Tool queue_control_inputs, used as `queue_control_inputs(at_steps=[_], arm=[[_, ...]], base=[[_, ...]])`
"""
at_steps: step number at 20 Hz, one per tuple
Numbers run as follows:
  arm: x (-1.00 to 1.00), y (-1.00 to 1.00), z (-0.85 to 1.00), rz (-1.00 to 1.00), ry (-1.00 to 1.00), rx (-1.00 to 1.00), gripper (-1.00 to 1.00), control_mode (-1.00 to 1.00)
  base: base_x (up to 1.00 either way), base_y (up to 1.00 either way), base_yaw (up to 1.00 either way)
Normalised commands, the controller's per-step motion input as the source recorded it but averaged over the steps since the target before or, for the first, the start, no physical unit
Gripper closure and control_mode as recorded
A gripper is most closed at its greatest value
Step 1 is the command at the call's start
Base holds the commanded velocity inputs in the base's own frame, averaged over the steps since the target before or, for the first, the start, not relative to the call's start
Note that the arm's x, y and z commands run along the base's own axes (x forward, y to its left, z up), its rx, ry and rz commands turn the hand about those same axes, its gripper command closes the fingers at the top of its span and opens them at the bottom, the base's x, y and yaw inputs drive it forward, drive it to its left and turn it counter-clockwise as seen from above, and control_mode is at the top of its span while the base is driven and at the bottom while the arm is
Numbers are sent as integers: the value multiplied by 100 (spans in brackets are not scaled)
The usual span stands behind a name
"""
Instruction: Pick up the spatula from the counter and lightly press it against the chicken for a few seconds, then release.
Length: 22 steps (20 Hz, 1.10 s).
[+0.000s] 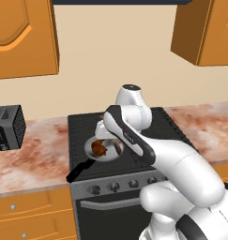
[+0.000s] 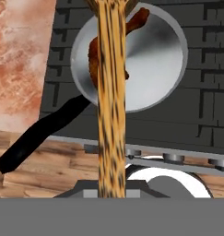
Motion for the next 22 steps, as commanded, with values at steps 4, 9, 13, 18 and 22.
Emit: queue_control_inputs(at_steps=[4, 9, 13, 18, 22], arm=[[0, -21, 0, 15, -1, -6, 100, -100], [0, -28, 0, 17, 0, -10, 100, -100], [0, -43, 1, 20, 0, -8, 100, -100], [0, -51, 1, 24, 0, -1, 100, -100], [0, -42, 0, 25, 0, 7, 100, -100]], base=[[0, 0, 0], [0, 0, 0], [0, 0, 0], [0, 0, 0], [0, 0, 0]])
